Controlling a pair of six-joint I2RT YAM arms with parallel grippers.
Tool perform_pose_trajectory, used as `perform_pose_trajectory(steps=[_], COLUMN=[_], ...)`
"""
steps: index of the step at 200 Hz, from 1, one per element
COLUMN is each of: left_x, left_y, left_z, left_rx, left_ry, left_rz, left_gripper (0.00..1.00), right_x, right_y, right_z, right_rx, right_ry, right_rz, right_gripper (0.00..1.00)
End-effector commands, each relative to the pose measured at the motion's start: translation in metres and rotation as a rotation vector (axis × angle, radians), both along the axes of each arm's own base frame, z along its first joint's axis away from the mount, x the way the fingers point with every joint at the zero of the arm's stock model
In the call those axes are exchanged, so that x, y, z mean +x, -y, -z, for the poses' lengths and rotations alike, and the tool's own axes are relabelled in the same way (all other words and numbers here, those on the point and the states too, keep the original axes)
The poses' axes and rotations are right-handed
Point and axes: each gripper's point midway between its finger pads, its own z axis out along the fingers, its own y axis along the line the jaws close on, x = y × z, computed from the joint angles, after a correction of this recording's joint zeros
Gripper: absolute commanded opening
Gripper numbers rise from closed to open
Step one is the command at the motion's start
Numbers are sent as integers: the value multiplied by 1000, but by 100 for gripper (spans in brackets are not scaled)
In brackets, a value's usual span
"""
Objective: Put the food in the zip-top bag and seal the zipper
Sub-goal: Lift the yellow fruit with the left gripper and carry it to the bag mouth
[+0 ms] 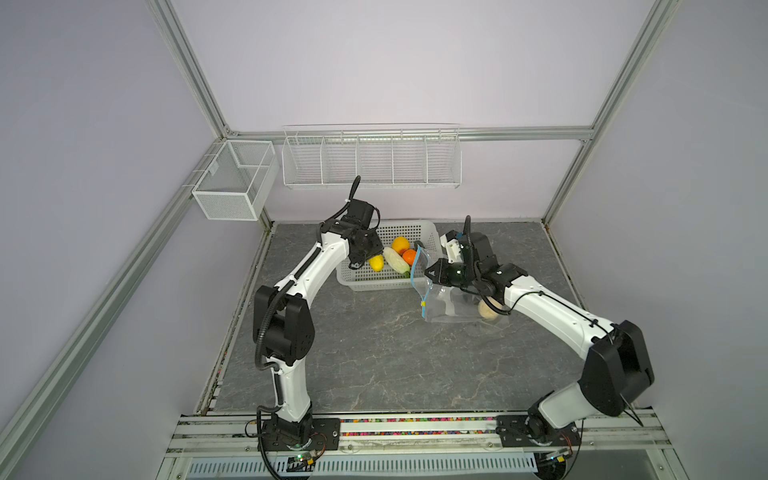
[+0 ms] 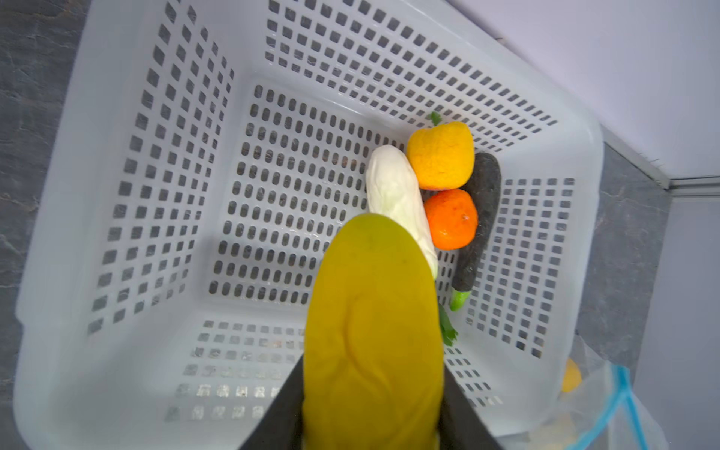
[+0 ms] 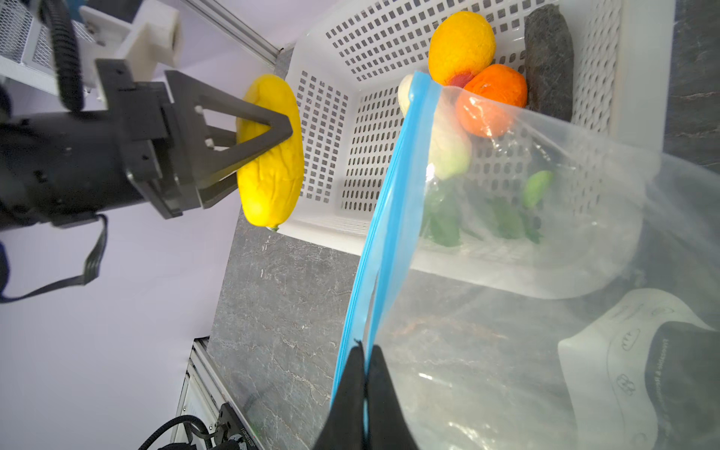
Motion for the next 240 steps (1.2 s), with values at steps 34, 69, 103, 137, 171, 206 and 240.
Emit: perform_pose_trajectory(steps=[34,69,103,137,171,206,240], left_x=[-19,-35,-46,-49,-50,-50,-47], left_y=[35,56,49,46,60,72,78], left_z=[-47,-62,-69,-84,-91,-93,-80], left_rx=[-120,-262,-305,-364,-388,-388,-362], left_ry=[161,191,234,340,397,415,393], left_rz=[-62,-49,-86,-127,-112,-100,-95], left_gripper=[40,40,38,38,39,39,39], right_x=[0,-1,-1,-1,-4,-7,-9], right_y=[-4,-7,-11,-12,-13,-13,-13], right_z=[-11,-14,-20,-25,-27,-37,-45], right_rx=[27,62,97,132,163,188,208], right_ry=[30,28,23,7,-14,-3,7], right_rz=[10,9,4,15,23,19,19], right_gripper=[6,7,7,7,7,6,7])
